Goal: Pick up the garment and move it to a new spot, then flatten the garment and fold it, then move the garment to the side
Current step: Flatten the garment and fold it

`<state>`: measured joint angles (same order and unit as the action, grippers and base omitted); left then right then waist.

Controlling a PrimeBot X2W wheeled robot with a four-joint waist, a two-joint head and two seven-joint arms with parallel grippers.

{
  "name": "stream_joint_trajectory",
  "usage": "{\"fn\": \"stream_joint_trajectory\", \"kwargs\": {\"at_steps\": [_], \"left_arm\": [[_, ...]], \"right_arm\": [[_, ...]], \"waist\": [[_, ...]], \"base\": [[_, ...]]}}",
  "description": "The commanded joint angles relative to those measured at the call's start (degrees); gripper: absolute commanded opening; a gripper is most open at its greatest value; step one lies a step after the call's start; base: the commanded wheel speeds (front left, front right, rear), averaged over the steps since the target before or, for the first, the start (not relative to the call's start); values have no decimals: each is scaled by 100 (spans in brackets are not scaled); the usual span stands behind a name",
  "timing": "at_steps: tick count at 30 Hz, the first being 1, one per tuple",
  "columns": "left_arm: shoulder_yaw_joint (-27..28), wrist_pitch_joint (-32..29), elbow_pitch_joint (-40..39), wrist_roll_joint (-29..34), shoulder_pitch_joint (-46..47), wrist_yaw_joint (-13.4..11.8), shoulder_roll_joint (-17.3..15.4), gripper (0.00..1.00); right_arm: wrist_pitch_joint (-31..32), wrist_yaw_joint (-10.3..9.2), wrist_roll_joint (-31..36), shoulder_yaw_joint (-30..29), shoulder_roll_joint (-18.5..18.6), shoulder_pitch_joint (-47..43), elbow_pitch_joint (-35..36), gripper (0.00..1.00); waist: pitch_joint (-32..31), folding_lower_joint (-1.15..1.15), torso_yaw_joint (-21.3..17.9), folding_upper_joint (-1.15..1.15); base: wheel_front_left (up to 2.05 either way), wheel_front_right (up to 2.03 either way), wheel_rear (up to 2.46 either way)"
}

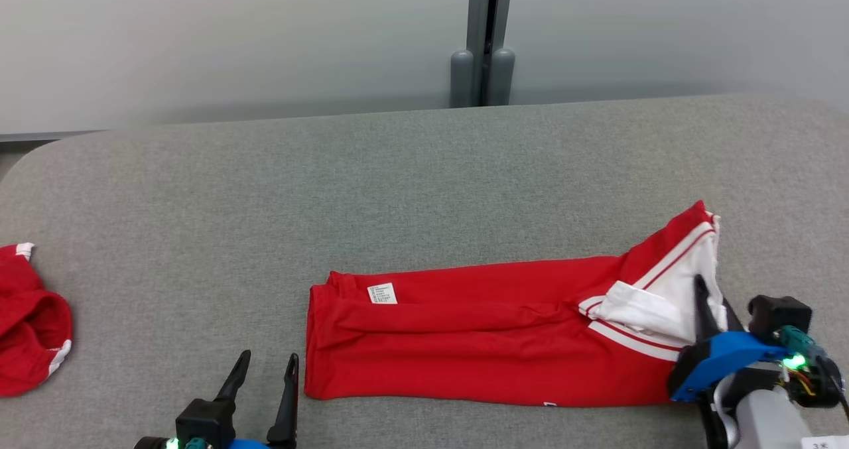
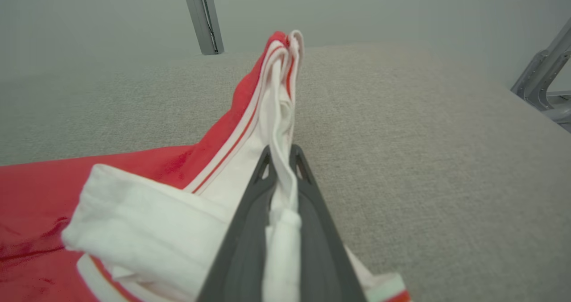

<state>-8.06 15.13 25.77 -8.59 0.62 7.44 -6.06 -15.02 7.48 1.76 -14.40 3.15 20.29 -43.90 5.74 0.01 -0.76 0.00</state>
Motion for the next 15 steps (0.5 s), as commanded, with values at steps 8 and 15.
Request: {"fn": "stream_joint_trajectory", "kwargs": {"at_steps": [8,15], "left_arm": [[-105,-1,109,48,-131,7,25,100],[-184,-1,172,64,-167,7,45,100]], "right_arm": [[-17,2,-2113,2154,-21,-315,701,0],[-18,2,-3036,3322,-14,-317,909,0]], "waist": [[-168,-1,313,0],[-272,-1,831,0]], "base": [[0,0,0],[0,0,0]]}}
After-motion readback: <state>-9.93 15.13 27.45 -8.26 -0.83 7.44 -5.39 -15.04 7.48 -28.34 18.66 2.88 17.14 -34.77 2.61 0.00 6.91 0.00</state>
